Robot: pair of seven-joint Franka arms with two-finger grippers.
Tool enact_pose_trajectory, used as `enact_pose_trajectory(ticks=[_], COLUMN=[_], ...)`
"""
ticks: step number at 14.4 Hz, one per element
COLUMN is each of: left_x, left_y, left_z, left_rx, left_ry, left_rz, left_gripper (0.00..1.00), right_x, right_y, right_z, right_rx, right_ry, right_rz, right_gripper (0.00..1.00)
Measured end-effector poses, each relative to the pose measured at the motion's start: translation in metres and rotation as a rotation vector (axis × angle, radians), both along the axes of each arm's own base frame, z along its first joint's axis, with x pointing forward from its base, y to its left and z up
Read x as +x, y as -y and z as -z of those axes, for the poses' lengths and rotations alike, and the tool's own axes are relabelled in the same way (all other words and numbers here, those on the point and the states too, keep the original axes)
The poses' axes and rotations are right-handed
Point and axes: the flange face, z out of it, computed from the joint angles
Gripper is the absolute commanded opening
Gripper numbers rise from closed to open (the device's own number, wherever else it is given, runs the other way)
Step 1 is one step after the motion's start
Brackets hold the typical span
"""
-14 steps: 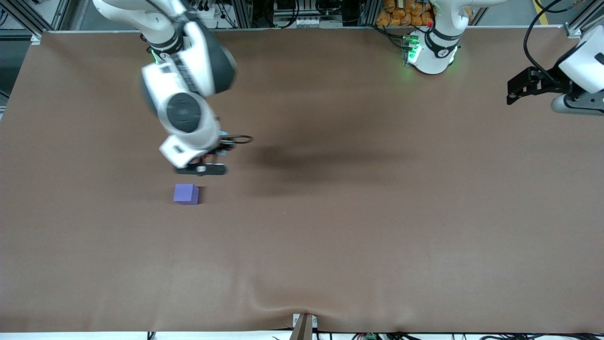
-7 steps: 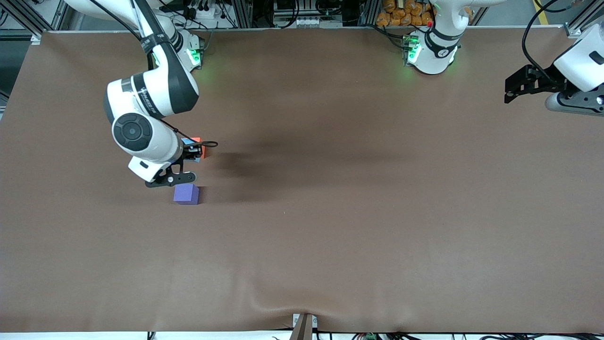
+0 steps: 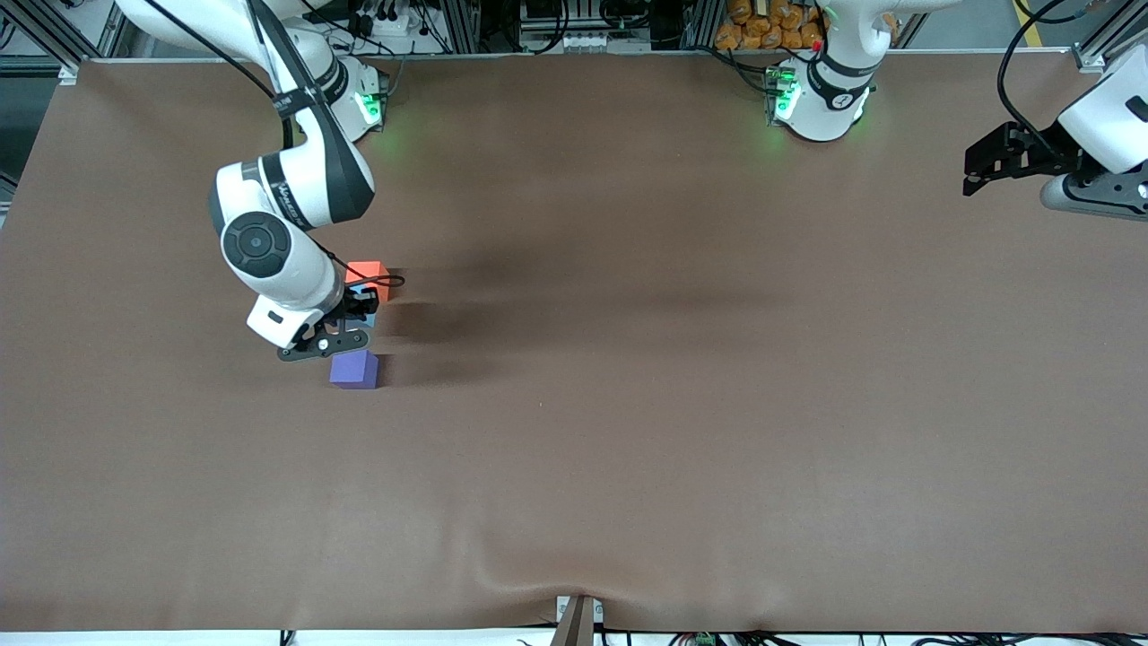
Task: Place blue block between orange and purple blocks
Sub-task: 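Carry the blue cube with the right gripper toward the purple cube, then lower the blue cube between the orange and purple cubes, open gripper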
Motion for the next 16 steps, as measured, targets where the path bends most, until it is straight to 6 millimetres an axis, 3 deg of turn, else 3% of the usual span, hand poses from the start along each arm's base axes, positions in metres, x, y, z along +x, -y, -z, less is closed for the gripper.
enact_pose_trajectory(ticks=[9, 16], left_x=[0.001, 0.002], left_y=[0.001, 0.005], left_z=[0.002, 0.005], left_rx=[0.0, 0.001], left_ry=[-0.003, -0.01], left_rz=[0.002, 0.001], left_gripper=[1.0, 1.0], right_x=[-0.009, -0.006], right_y=[0.005, 0.023], right_z=[0.048, 0.065], right_rx=[0.019, 0.002], right_ry=[0.052, 0.074], right_rz=[-0.023, -0.034], right_gripper=[0.0, 0.0])
